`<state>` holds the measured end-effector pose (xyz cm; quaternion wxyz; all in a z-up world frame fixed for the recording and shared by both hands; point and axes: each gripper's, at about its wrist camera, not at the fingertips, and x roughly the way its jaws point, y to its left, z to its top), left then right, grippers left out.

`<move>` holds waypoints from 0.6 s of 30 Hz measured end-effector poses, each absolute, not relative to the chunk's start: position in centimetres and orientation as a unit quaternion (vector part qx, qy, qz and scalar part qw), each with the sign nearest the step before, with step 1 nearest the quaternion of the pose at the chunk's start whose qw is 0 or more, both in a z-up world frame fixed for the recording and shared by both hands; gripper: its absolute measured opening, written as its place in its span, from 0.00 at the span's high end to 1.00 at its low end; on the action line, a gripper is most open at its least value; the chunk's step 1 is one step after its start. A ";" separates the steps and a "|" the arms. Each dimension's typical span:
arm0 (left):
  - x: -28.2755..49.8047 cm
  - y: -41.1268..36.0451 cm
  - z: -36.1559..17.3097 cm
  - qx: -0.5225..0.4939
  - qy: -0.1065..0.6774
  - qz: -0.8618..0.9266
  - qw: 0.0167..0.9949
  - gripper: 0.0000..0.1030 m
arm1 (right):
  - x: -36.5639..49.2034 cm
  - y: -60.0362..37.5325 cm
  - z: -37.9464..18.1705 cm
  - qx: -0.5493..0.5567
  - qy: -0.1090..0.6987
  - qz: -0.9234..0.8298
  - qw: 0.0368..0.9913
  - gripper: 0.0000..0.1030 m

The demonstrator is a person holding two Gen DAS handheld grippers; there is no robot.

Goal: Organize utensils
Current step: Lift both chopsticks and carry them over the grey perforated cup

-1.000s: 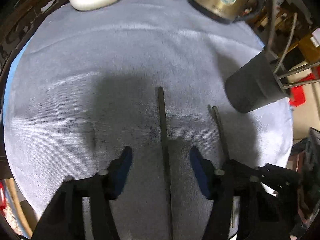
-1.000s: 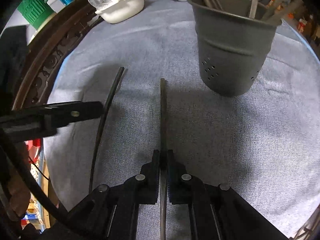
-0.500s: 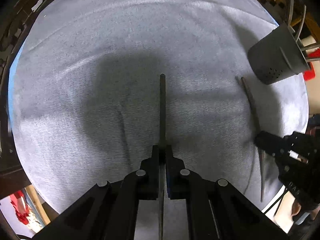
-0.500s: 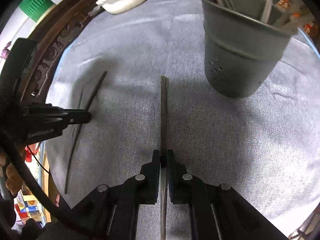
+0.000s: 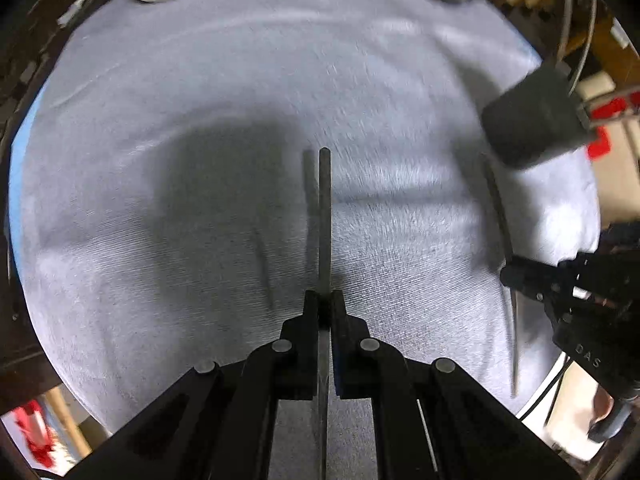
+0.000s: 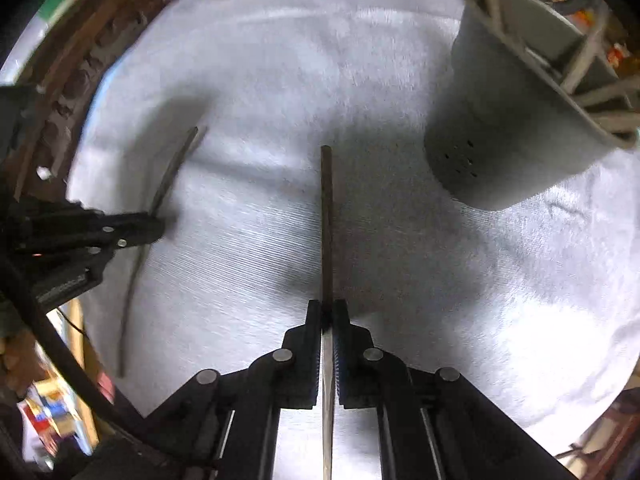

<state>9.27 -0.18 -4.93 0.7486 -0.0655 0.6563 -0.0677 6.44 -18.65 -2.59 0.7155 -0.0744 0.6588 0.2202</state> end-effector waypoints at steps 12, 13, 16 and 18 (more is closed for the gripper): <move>4.1 3.6 4.6 -0.168 0.397 -0.031 0.902 0.95 | -0.4 -23.1 7.1 0.057 0.423 0.205 0.881 0.94; 3.7 3.4 4.7 -0.166 0.379 -0.026 0.910 0.95 | -0.9 -23.4 7.5 0.063 0.393 0.203 0.895 0.94; 3.9 2.8 4.8 -0.152 0.345 -0.006 0.926 0.95 | -1.9 -24.8 8.6 0.060 0.329 0.179 0.925 0.94; 3.6 2.3 5.2 -0.146 0.327 0.002 0.934 0.95 | -2.1 -25.1 8.5 0.068 0.297 0.164 0.938 0.94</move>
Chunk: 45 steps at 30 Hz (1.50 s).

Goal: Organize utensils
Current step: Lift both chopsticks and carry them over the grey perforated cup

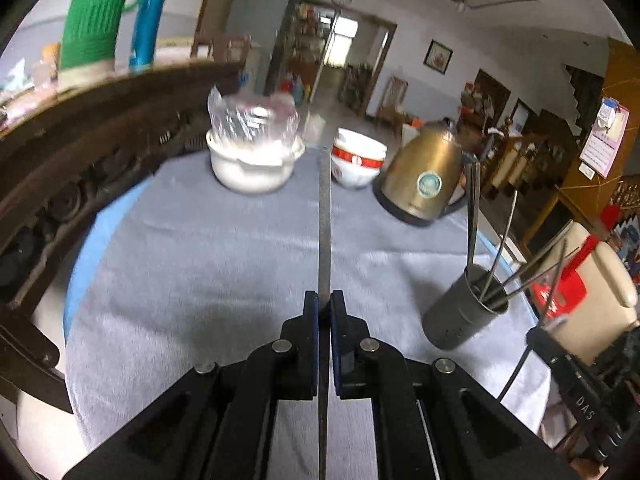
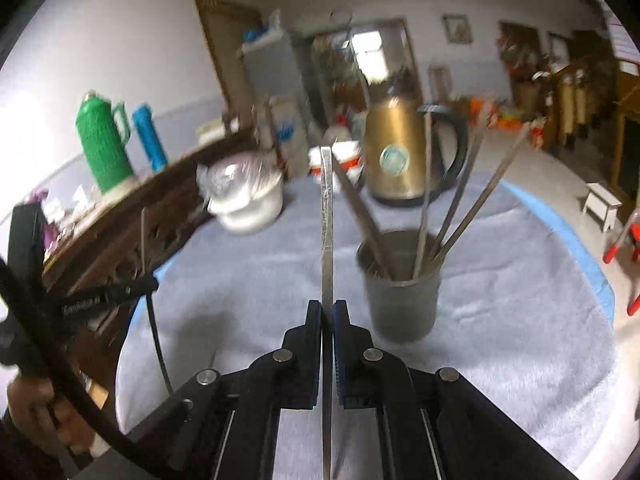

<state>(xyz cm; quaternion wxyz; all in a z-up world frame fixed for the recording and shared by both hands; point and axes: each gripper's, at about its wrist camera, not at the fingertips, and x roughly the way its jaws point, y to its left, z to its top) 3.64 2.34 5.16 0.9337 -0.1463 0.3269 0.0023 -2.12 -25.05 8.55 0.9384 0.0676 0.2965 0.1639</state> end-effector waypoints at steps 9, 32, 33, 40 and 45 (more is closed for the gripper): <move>1.0 1.3 3.3 -0.100 0.279 0.040 0.954 0.95 | -3.3 -26.9 7.2 0.057 0.238 0.114 0.963 0.94; -3.2 2.5 6.0 -0.141 0.254 0.009 0.957 0.94 | -7.6 -29.5 9.3 0.092 0.231 0.115 0.962 0.94; -2.9 2.5 6.7 -0.147 0.249 0.003 0.957 0.94 | -7.5 -29.8 9.8 0.098 0.225 0.115 0.963 0.94; -0.1 0.9 10.9 -0.200 0.211 -0.044 0.956 0.94 | -7.0 -32.5 14.5 0.131 0.152 0.101 0.974 0.94; 2.5 -1.8 13.7 -0.217 0.182 -0.073 0.956 0.94 | -5.7 -33.2 17.2 0.141 0.107 0.097 0.979 0.94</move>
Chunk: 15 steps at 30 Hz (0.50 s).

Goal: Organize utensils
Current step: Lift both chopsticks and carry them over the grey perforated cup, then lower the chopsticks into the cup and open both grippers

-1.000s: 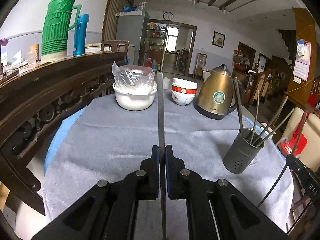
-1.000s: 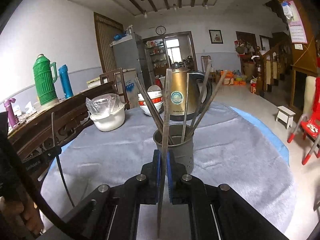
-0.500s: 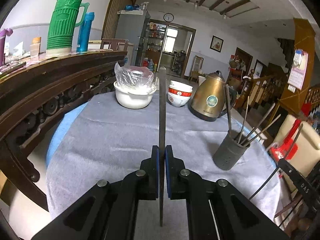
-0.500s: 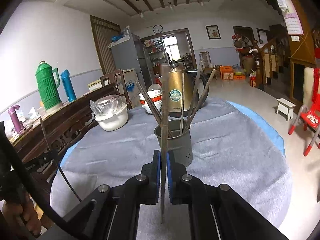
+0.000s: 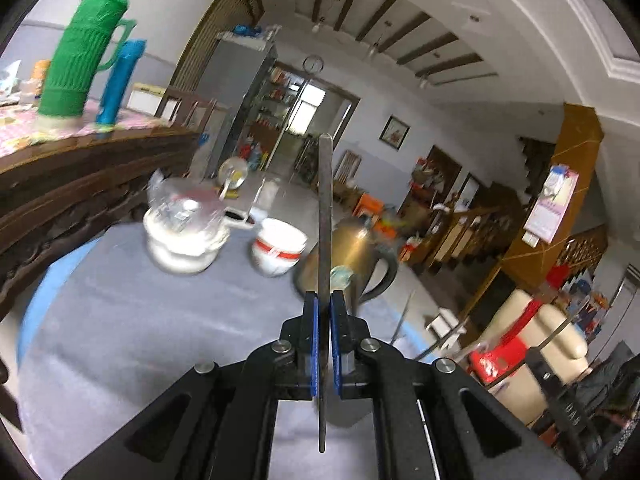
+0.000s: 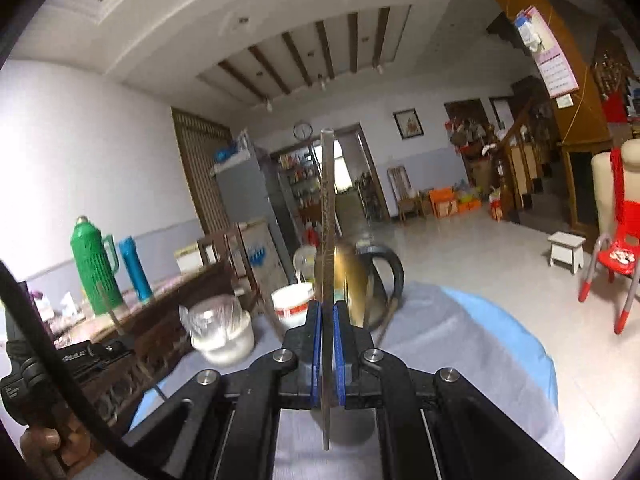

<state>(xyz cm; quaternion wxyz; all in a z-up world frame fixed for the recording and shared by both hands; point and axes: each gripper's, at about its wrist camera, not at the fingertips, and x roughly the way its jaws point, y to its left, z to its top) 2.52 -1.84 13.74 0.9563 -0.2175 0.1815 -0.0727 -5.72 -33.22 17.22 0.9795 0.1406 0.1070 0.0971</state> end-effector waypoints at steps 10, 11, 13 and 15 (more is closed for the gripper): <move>7.7 -7.4 14.8 -0.188 0.163 -0.093 0.964 0.94 | -0.1 -30.3 17.4 0.105 0.087 0.100 0.986 0.94; 8.4 -8.0 14.6 -0.183 0.165 -0.095 0.965 0.94 | 0.7 -30.0 17.1 0.104 0.090 0.099 0.985 0.94; 9.5 -8.5 14.1 -0.176 0.169 -0.098 0.965 0.94 | 1.8 -29.5 16.6 0.097 0.095 0.094 0.986 0.94; 10.3 -8.9 13.5 -0.171 0.175 -0.099 0.965 0.94 | 3.2 -28.8 15.9 0.090 0.104 0.094 0.986 0.94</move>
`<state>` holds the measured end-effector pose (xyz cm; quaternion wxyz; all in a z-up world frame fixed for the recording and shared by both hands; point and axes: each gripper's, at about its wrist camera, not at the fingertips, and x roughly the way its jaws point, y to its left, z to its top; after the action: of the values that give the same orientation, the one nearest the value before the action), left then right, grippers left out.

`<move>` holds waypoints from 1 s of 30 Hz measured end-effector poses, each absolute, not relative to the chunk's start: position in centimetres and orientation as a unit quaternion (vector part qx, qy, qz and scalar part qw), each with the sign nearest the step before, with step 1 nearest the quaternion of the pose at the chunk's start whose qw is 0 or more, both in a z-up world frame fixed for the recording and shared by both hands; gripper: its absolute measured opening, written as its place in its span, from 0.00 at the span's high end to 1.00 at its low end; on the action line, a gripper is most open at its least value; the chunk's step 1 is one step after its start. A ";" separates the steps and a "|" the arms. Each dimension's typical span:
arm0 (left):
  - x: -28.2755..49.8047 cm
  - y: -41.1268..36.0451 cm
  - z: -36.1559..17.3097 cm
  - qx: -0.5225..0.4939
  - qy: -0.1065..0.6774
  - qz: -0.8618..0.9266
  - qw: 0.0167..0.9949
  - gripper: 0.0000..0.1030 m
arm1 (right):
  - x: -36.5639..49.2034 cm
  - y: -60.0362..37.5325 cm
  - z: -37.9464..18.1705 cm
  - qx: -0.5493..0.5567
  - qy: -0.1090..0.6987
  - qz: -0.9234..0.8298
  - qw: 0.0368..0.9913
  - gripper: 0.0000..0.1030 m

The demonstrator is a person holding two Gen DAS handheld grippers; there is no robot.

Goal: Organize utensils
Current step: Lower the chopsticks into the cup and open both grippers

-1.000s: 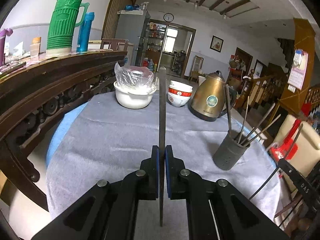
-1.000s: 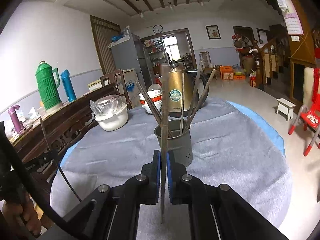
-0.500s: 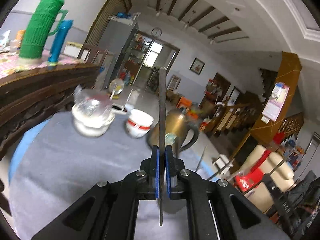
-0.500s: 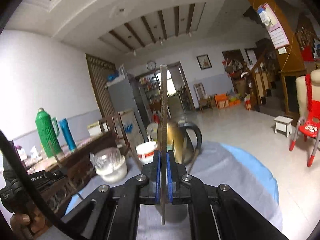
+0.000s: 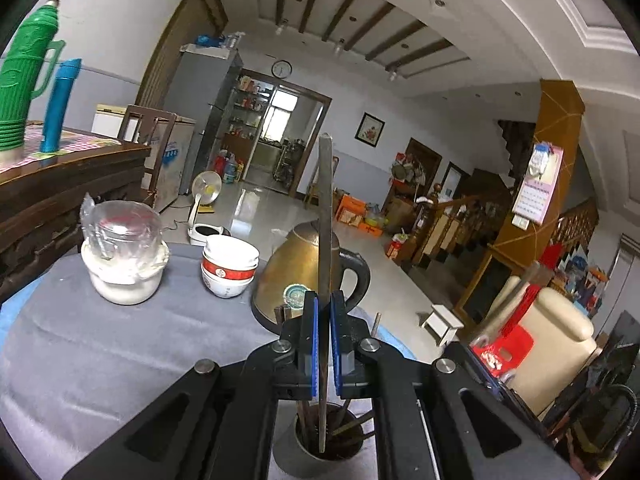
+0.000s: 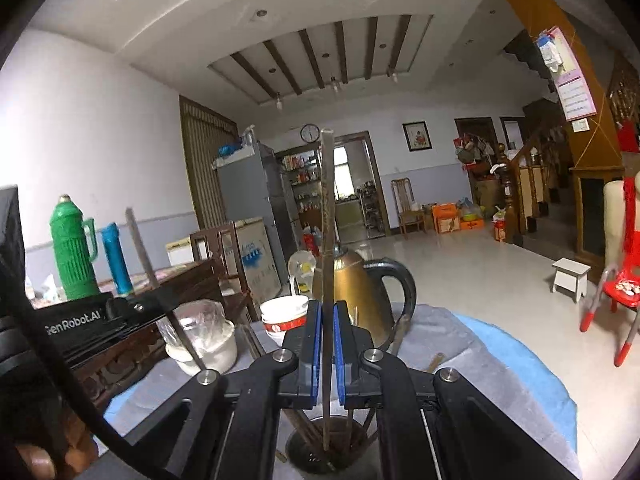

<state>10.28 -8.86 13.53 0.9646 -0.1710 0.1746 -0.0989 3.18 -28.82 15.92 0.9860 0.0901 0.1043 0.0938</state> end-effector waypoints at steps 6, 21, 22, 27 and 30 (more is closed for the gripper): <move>12.3 -8.8 11.2 -0.171 0.201 -0.100 0.959 0.94 | 6.3 -27.7 13.7 0.065 0.131 0.089 0.985 0.94; 13.5 -9.2 7.8 -0.177 0.268 -0.118 0.940 0.94 | 8.8 -27.0 9.8 0.033 0.231 0.098 0.967 0.93; 13.4 -9.2 7.7 -0.178 0.274 -0.119 0.938 0.94 | 8.7 -27.1 9.7 0.031 0.235 0.096 0.967 0.93; 12.1 -8.0 8.6 -0.193 0.271 -0.110 0.937 0.71 | 7.6 -27.8 11.2 0.029 0.232 0.074 0.969 0.90; 10.5 -6.9 9.9 -0.198 0.257 -0.099 0.941 0.49 | 6.0 -28.3 13.1 0.033 0.212 0.063 0.975 0.84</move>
<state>10.49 -6.86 9.86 0.9407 -0.1984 0.2568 -0.0987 5.98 -28.32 13.09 0.9747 0.0331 0.2119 0.0632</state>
